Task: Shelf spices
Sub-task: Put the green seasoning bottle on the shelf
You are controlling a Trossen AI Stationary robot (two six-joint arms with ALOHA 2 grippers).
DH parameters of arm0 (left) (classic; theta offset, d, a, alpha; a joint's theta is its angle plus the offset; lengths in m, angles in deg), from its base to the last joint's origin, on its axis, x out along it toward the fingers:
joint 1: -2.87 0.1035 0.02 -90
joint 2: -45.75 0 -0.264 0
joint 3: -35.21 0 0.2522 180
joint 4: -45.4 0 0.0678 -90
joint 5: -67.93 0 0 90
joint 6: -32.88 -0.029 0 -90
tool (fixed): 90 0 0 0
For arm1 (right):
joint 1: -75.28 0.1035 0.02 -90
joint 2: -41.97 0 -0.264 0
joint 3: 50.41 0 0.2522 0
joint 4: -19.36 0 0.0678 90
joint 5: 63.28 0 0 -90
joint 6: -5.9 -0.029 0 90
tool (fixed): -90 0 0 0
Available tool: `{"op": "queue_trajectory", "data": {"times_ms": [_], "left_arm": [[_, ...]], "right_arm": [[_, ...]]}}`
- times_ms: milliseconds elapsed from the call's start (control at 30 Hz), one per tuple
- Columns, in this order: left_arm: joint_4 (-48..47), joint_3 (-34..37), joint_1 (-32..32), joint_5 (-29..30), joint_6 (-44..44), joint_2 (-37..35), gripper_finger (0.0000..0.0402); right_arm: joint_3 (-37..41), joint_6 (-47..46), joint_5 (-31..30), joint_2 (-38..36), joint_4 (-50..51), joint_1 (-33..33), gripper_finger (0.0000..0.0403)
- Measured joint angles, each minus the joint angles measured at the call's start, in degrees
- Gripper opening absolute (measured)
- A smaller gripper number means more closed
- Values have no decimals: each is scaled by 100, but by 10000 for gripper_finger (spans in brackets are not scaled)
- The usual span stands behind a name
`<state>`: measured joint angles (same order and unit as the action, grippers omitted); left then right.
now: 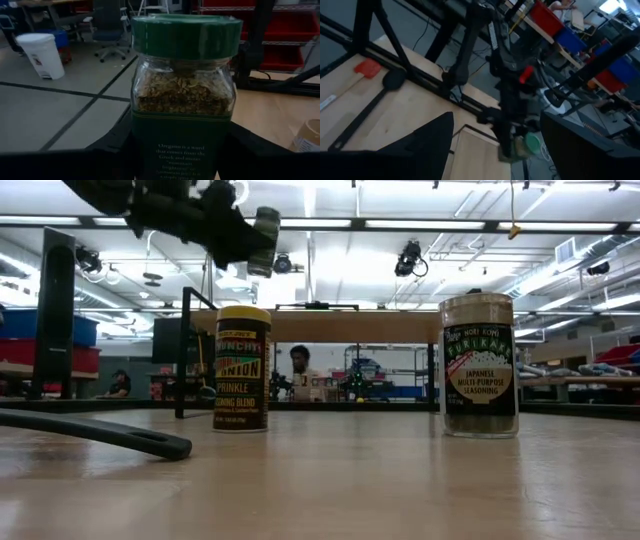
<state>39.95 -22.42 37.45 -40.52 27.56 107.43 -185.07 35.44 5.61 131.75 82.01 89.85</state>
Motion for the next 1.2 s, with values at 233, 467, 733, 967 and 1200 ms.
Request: {"op": "queue_trajectory", "data": {"times_ms": [233, 467, 733, 967, 1200], "left_arm": [[462, 8, 774, -1038, 175, 692, 190], [918, 8, 1223, -1725, 242, 1267, 190], [1120, 294, 1368, -2125, 86, 1296, 190], [2608, 1245, 1661, -2286, 461, 1296, 190], [3215, 1534, 2019, -2801, 733, 1296, 190]], "right_arm": [[4, -124, -67, 11, 111, 69, 293], [4, -257, -74, 5, 348, 118, 293], [4, -335, -227, 5, 535, 155, 293], [4, -339, -227, 5, 528, 155, 293], [4, -293, -227, 5, 384, 144, 293]]}}
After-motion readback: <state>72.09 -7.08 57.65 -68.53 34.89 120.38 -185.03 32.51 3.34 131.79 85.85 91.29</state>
